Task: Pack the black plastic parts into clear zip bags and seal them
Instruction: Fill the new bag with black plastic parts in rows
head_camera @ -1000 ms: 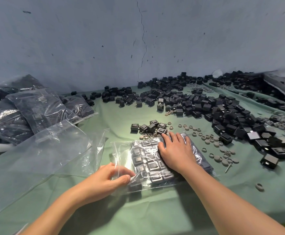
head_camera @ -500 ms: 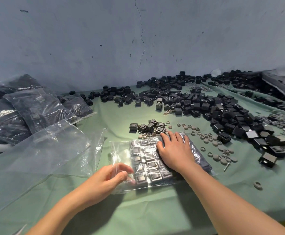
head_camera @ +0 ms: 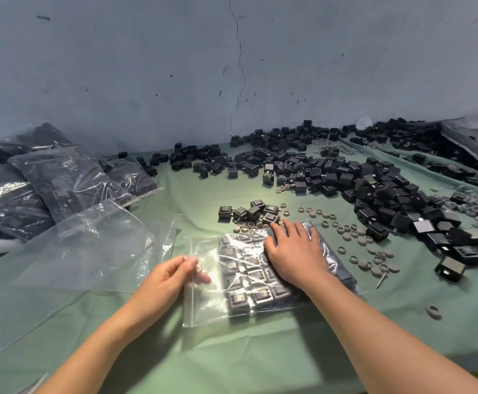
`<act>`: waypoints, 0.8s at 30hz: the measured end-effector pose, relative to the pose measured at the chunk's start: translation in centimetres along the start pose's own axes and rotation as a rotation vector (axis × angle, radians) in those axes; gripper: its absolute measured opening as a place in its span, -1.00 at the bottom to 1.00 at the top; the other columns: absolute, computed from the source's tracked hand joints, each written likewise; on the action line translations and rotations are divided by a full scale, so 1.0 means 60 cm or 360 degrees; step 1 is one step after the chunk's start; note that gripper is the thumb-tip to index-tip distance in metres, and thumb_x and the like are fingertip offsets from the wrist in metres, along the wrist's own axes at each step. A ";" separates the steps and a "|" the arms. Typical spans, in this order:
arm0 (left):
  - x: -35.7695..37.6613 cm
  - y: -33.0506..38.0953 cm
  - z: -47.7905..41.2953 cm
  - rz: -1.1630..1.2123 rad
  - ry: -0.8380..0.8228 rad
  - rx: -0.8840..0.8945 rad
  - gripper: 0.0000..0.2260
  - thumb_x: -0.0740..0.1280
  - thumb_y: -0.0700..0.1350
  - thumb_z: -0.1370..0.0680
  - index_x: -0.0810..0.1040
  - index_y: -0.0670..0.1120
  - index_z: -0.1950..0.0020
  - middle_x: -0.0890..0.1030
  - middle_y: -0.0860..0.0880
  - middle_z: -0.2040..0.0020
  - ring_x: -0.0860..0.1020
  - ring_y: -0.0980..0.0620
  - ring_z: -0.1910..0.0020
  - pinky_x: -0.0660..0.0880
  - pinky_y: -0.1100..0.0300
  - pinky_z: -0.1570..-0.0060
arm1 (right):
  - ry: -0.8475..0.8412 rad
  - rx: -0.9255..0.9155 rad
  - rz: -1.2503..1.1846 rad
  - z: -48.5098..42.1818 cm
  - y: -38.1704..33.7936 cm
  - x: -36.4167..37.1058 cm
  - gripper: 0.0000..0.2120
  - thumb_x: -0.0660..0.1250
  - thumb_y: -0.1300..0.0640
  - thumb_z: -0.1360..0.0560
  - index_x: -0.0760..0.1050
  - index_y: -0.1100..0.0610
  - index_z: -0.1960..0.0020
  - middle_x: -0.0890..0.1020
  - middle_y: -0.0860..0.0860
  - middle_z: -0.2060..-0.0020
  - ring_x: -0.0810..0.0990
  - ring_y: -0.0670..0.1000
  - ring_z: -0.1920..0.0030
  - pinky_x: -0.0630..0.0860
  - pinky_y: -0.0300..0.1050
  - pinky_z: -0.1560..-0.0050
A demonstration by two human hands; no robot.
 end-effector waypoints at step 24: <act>-0.027 -0.036 -0.007 -0.0151 0.0824 0.0010 -0.72 0.27 -0.08 -0.61 0.49 -0.12 0.29 0.56 -0.01 0.41 0.47 0.04 0.46 0.45 0.10 0.32 | 0.0149 -0.0232 -0.0397 0.009 -0.088 -0.046 -0.50 0.07 -0.06 -0.67 0.15 -0.07 -0.59 0.23 -0.07 -0.56 0.11 0.01 -0.59 -0.02 0.21 -0.59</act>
Point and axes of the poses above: each hand's wrist, its own z-axis away from the middle knuckle, its own x-axis out of the palm, y = z × x, the point moved 4 cm from there along -z, towards the middle knuckle
